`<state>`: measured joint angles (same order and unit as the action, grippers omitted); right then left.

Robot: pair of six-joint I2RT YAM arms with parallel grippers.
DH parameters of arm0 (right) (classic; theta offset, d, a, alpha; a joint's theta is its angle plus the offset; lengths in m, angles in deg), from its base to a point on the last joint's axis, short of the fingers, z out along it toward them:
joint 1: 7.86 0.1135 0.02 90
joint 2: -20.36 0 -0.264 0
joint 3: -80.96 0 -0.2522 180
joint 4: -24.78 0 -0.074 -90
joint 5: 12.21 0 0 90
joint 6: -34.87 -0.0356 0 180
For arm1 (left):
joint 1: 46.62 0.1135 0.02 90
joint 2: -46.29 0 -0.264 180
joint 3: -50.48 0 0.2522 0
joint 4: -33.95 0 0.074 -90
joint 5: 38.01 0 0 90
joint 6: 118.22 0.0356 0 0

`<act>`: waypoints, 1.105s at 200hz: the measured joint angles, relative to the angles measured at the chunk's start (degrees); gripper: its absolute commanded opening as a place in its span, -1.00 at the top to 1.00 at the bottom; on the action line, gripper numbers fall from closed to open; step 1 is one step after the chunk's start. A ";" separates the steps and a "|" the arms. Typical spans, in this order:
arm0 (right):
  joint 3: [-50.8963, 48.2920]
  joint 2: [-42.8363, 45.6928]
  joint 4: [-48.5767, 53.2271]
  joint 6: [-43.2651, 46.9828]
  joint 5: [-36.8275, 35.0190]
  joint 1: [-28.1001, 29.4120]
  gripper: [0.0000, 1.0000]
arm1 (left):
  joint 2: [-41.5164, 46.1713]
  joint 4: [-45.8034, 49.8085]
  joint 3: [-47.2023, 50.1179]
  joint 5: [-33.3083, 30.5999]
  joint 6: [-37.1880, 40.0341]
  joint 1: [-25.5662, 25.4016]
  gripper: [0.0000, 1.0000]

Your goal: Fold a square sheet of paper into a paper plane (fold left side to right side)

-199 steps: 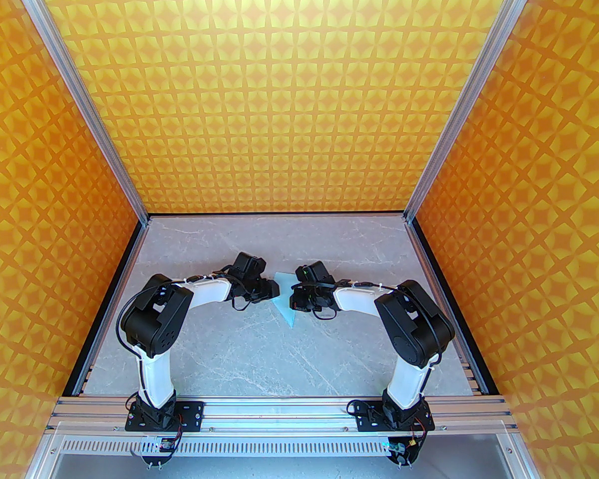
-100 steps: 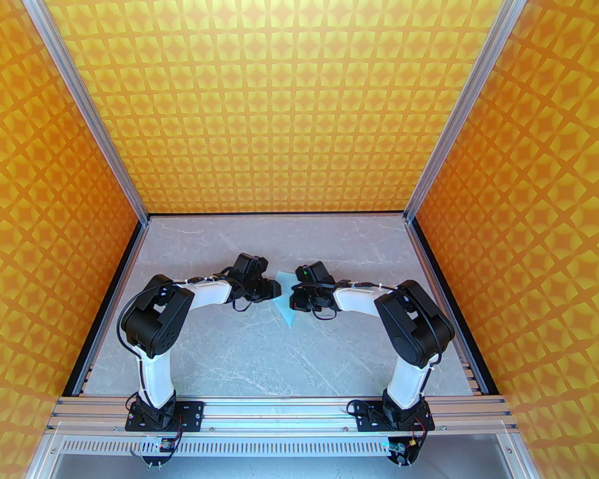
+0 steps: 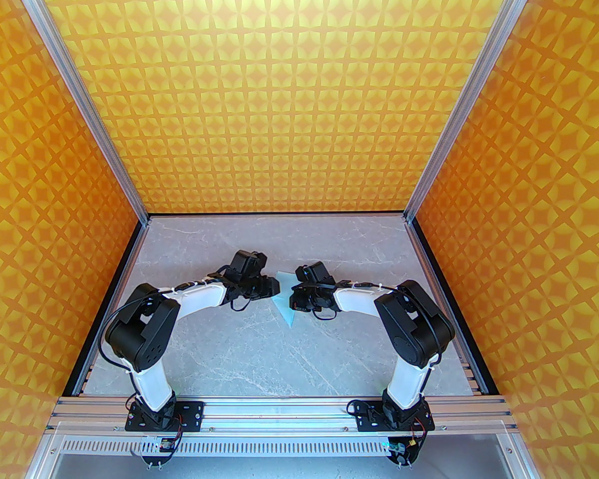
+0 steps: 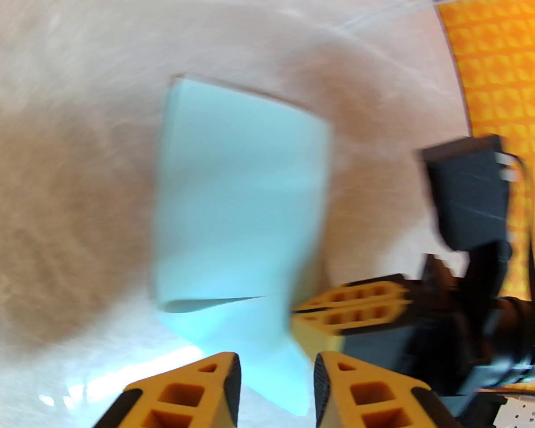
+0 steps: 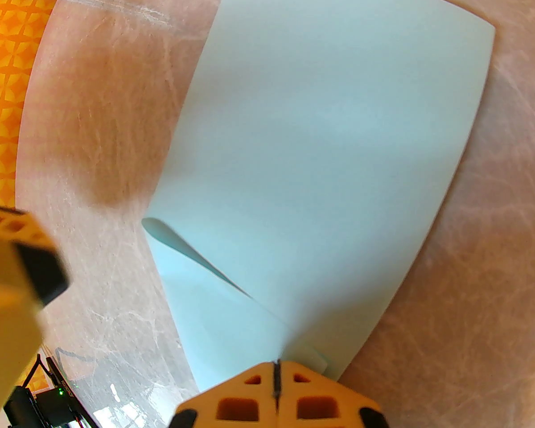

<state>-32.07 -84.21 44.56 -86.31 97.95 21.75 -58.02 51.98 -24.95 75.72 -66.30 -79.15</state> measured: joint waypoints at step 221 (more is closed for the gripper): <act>-1.11 0.00 -2.43 0.00 1.03 -0.07 1.00 | -8.59 3.34 -4.48 -0.70 -0.04 4.13 0.15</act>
<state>-33.19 -84.21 42.14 -86.31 98.98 21.68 -66.61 55.33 -29.43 75.02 -66.35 -75.02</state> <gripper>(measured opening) 0.040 0.424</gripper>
